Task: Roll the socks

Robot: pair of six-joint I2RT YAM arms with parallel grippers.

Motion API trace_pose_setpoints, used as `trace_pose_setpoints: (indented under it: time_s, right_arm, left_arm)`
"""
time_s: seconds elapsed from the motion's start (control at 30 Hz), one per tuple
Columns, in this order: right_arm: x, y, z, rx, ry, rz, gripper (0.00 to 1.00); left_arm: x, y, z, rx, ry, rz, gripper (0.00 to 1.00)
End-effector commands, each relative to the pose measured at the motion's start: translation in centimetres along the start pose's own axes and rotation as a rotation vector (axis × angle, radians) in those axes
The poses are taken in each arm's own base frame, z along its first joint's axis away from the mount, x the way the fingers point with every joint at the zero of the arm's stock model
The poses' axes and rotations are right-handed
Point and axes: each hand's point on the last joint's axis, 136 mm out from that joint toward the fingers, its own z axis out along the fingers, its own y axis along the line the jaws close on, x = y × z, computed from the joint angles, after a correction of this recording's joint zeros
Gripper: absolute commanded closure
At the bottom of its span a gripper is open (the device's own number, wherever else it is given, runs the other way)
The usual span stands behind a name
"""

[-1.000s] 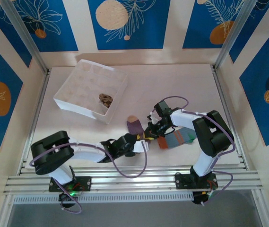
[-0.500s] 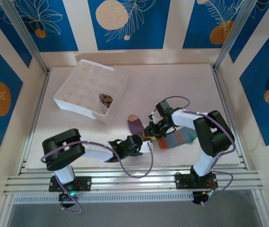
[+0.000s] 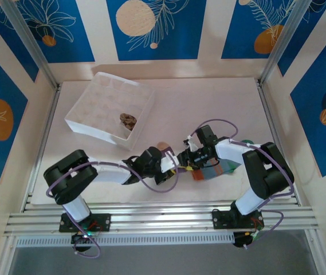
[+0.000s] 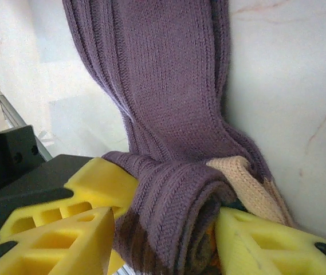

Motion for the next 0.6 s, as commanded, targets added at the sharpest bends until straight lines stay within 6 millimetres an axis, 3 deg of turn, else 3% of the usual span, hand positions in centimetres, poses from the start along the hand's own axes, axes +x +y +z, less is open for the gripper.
trace_pose_setpoints:
  time_s: [0.0, 0.17, 0.33, 0.43, 0.57]
  right_arm:
    - [0.7, 1.0, 0.6, -0.068, 0.031, -0.029, 0.50]
    - [1.1, 0.6, 0.9, -0.055, 0.043, -0.031, 0.54]
    - [1.1, -1.1, 1.4, 0.031, 0.068, 0.023, 0.75]
    - [1.3, -2.7, 1.9, 0.113, 0.112, 0.084, 0.86]
    - [1.8, -4.4, 2.7, 0.195, 0.175, 0.144, 0.91]
  left_arm:
    - [4.0, -2.1, 0.2, 0.182, 0.135, -0.257, 1.00]
    - [5.1, -1.1, 0.2, 0.242, 0.177, -0.451, 1.00]
    - [5.7, -1.1, 0.5, 0.270, 0.200, -0.487, 1.00]
    - [5.8, -1.0, 0.4, 0.263, 0.207, -0.476, 0.91]
    - [5.2, -0.5, -0.3, 0.223, 0.193, -0.424, 0.78]
